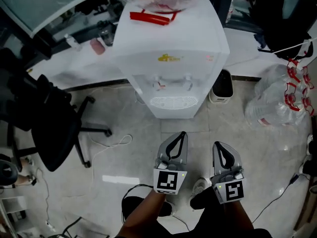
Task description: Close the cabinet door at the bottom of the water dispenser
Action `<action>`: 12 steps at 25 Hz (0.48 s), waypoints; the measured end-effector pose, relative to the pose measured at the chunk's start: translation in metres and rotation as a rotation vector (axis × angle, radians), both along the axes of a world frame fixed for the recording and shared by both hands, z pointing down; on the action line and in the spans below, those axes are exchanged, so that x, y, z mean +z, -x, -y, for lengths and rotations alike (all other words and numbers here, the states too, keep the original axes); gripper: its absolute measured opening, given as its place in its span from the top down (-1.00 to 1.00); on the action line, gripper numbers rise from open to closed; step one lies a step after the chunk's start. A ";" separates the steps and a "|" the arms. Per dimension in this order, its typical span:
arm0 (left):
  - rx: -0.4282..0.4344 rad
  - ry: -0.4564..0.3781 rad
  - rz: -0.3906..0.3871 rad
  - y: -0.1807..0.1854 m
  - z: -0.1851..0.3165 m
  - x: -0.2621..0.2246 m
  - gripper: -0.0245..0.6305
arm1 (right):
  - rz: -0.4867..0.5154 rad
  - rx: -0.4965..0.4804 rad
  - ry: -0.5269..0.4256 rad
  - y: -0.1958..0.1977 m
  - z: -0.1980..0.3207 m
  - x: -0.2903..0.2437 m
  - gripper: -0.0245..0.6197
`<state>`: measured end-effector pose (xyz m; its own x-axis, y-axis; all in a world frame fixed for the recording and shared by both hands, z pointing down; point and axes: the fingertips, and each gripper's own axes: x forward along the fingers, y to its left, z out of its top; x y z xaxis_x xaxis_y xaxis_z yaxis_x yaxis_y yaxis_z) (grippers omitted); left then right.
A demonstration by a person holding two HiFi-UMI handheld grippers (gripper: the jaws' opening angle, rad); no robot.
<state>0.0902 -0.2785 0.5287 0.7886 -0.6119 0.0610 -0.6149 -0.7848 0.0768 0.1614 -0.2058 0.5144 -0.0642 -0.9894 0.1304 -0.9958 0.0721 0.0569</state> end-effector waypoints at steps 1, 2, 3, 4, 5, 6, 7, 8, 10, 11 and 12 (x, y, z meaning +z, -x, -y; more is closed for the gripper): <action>-0.008 0.015 -0.003 0.008 -0.003 -0.023 0.87 | -0.003 -0.011 0.011 0.005 -0.001 -0.022 0.91; -0.015 0.024 -0.004 0.016 -0.006 -0.047 0.87 | -0.005 -0.020 0.019 0.011 -0.001 -0.045 0.91; -0.020 0.030 -0.004 0.024 -0.010 -0.071 0.87 | -0.007 -0.028 0.024 0.017 -0.001 -0.070 0.91; -0.024 0.036 -0.003 0.033 -0.014 -0.095 0.87 | -0.006 -0.034 0.027 0.023 -0.001 -0.095 0.91; -0.027 0.042 -0.003 0.042 -0.018 -0.120 0.87 | -0.005 -0.040 0.026 0.028 -0.001 -0.122 0.91; -0.029 0.043 -0.003 0.050 -0.021 -0.144 0.87 | -0.005 -0.047 0.020 0.033 0.001 -0.147 0.91; -0.034 0.036 -0.001 0.057 -0.021 -0.167 0.87 | -0.006 -0.055 0.007 0.037 0.005 -0.173 0.91; -0.043 0.022 0.003 0.062 -0.019 -0.189 0.87 | -0.007 -0.064 -0.012 0.040 0.010 -0.197 0.91; -0.074 0.014 0.009 0.072 -0.022 -0.227 0.87 | -0.007 -0.084 -0.041 0.042 0.012 -0.241 0.91; -0.086 0.026 0.011 0.078 -0.032 -0.244 0.87 | -0.007 -0.093 -0.043 0.044 0.004 -0.261 0.91; -0.094 0.038 0.015 0.085 -0.044 -0.259 0.87 | -0.010 -0.102 -0.038 0.046 -0.006 -0.277 0.91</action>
<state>0.0053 -0.2346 0.2697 0.7268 -0.6800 0.0972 -0.6869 -0.7205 0.0953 0.1157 -0.1998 0.2369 -0.1634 -0.9820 0.0942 -0.9828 0.1704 0.0713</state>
